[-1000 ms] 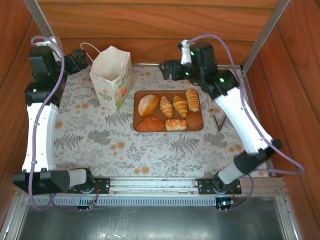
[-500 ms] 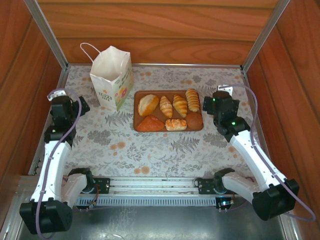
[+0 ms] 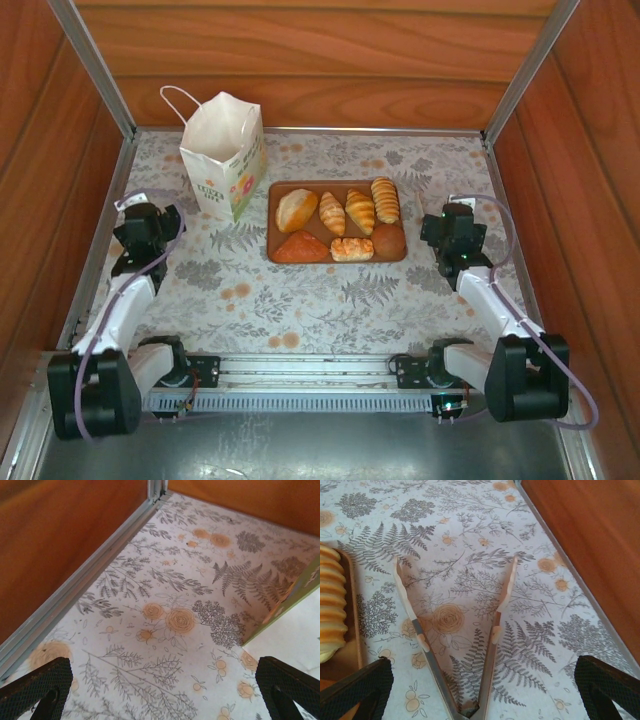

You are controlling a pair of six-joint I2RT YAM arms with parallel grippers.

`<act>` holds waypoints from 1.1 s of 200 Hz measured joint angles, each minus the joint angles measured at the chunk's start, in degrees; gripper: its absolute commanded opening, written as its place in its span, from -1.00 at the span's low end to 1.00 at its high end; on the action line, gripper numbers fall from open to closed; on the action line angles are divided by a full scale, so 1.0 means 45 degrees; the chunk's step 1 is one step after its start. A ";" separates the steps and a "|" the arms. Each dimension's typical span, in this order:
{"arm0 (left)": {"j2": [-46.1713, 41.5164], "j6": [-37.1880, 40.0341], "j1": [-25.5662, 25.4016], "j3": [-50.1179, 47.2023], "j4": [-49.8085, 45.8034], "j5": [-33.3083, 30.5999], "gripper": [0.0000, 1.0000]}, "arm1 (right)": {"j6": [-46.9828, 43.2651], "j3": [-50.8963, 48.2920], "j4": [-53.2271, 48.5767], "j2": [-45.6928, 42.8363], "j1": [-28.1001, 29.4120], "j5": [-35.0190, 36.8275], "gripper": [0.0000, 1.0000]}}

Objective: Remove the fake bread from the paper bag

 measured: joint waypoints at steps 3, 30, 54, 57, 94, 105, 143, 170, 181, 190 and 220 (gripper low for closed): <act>0.0253 0.0015 0.0000 0.0000 0.0175 0.0039 1.00 | -0.0034 -0.0058 0.0170 0.0063 -0.0039 -0.0117 0.99; 0.1613 0.0248 0.0000 -0.0466 0.2186 0.0321 1.00 | -0.0364 -0.0471 0.1681 0.0510 -0.0126 -0.1112 0.99; 0.2526 0.0525 0.0000 -0.1064 0.3871 0.0622 1.00 | -0.0593 -0.0748 0.3021 0.1171 -0.0146 -0.1967 0.99; 0.2662 0.0593 0.0000 -0.1103 0.4051 0.0665 1.00 | -0.0627 -0.0758 0.3206 0.1326 -0.0170 -0.2123 0.99; 0.3604 0.1107 0.0000 -0.1156 0.5561 0.1195 1.00 | -0.0933 -0.0792 0.5071 0.2861 -0.0189 -0.3162 0.99; 0.3861 0.1205 0.0000 -0.1292 0.6305 0.1311 1.00 | -0.0986 -0.0918 0.5829 0.3283 -0.0189 -0.3453 0.99; 0.5285 0.1438 -0.0063 -0.2487 0.8859 0.1370 1.00 | -0.1239 -0.1996 0.8801 0.4653 -0.0189 -0.4376 0.99; 0.6402 0.1749 -0.0539 -0.2594 0.9933 0.0811 1.00 | -0.1224 -0.2696 0.9816 0.5047 -0.0189 -0.4328 0.99; 0.6591 0.1904 -0.0699 -0.2482 1.0122 0.0617 1.00 | -0.1122 -0.2642 0.9952 0.5051 -0.0189 -0.4041 0.99; 0.6683 0.1996 -0.0831 -0.2356 1.0278 0.0457 1.00 | -0.0913 -0.2414 0.9889 0.5071 -0.0189 -0.3599 0.99; 0.6703 0.2385 -0.0923 -0.2064 1.0550 0.0763 1.00 | -0.0452 -0.1613 0.9753 0.5163 -0.0257 -0.2720 0.99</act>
